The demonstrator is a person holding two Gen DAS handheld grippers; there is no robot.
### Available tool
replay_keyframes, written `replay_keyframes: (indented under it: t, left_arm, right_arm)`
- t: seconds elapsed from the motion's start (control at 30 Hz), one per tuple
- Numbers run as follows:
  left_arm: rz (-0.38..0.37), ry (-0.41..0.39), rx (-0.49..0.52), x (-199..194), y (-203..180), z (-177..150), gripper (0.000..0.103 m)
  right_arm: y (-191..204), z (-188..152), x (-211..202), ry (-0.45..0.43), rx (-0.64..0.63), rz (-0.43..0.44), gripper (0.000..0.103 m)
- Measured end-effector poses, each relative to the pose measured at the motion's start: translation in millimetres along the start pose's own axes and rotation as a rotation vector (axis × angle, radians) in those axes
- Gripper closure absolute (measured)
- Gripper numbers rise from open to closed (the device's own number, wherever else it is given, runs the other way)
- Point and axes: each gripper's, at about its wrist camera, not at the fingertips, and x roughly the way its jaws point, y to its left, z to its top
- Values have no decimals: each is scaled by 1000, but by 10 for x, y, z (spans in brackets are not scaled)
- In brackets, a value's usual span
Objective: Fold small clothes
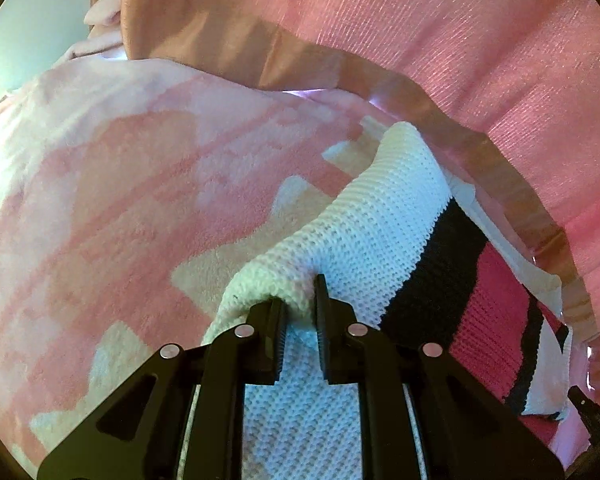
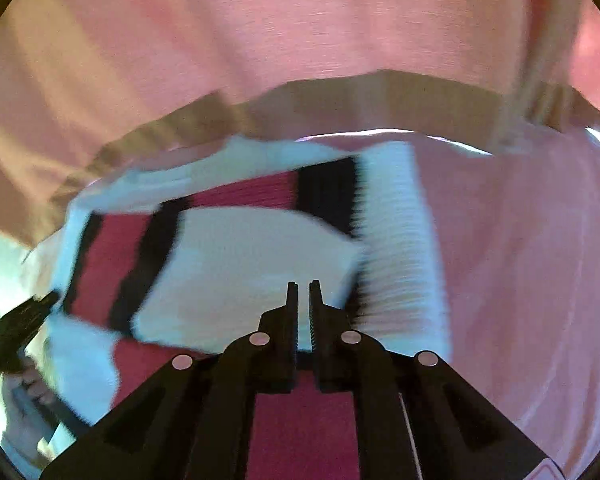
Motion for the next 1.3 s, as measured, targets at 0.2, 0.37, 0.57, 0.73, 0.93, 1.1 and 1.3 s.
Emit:
replay_keyframes:
  t: [0.2, 0.37, 0.57, 0.73, 0.93, 1.1, 1.3]
  left_arm:
    - [-27, -1, 7, -17, 57, -26, 90]
    - [-44, 13, 47, -302, 81, -96, 86]
    - [-9, 39, 154, -1013, 355, -524, 69]
    - [-9, 139, 69, -1407, 948, -1331, 56]
    - [-112, 174, -36, -1662, 1218, -1896, 50]
    - [-206, 187, -25, -1630, 981, -2006, 47]
    - [-229, 249, 18, -1566, 889, -1930, 93]
  right_arm:
    - [-450, -76, 105, 18, 61, -193, 103]
    - [-702, -375, -658, -40, 108, -161, 80]
    - [-313, -1258, -1205, 22, 23, -86, 34]
    - [-136, -2298, -1328, 121, 82, 95, 29]
    - [288, -2787, -1157, 169, 86, 204, 29]
    - [522, -2790, -1073, 117, 51, 177, 36]
    - [374, -2699, -1231, 38, 128, 187, 95]
